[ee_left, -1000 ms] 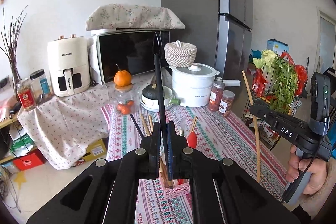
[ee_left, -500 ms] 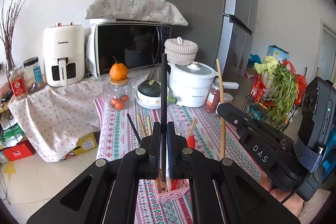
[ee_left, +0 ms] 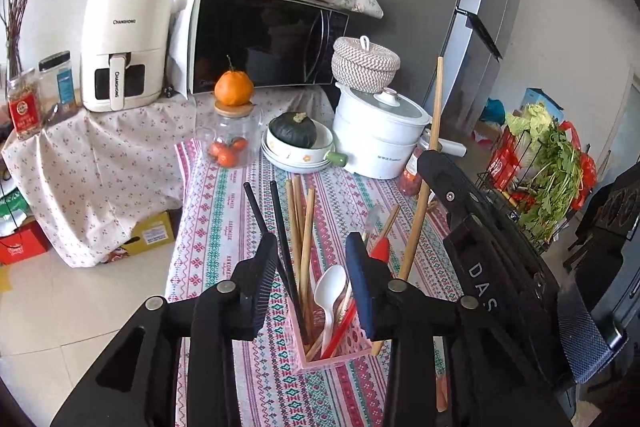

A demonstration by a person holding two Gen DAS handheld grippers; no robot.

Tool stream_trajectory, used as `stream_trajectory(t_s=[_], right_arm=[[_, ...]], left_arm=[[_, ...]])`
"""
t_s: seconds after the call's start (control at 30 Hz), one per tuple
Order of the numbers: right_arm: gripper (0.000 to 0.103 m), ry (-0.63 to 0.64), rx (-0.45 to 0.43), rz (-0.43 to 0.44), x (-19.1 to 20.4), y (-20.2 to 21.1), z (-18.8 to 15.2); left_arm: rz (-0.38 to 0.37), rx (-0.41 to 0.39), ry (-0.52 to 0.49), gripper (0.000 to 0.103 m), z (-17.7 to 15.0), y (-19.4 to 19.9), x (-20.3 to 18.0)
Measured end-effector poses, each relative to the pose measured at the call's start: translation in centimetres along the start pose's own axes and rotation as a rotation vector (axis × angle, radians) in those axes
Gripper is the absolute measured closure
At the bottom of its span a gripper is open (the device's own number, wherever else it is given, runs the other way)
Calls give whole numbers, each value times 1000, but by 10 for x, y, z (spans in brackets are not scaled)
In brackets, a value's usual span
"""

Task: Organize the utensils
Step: 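Lower the wooden chopstick into the pink basket and open the right gripper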

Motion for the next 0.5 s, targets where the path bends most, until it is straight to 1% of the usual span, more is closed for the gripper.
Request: stream_trajectory(t_s=[0.03, 0.07, 0.13, 0.2, 0.33, 0.5], right_arm=[[97, -2, -6, -7, -1, 0, -1], [96, -3, -7, -14, -1, -2, -1], [97, -23, -2, -23, -4, -4, -3], [97, -44, 13, -23, -6, -7, -5], [97, -48, 20, -39, -7, -11, -9], [97, -28, 27, -51, -3, -16, -17]], left_arm=[[7, 0, 7, 50, 0, 2, 3], [11, 3, 22, 46, 0, 4, 7], [21, 8, 61, 33, -2, 9, 15], [44, 23, 92, 31, -5, 12, 24], [81, 54, 138, 29, -12, 12, 41], [111, 80, 154, 29, -20, 11, 54]])
Point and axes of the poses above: each gripper's, at about its wrist camera, not at the fingertips, and y roughly against the way its jaws point, x to its left, z to its top, the point moved 4 cm from there along -y, roughly the way its jaws point, and after that the axes turned 9 degrees about -z, right-handed, at the moved point
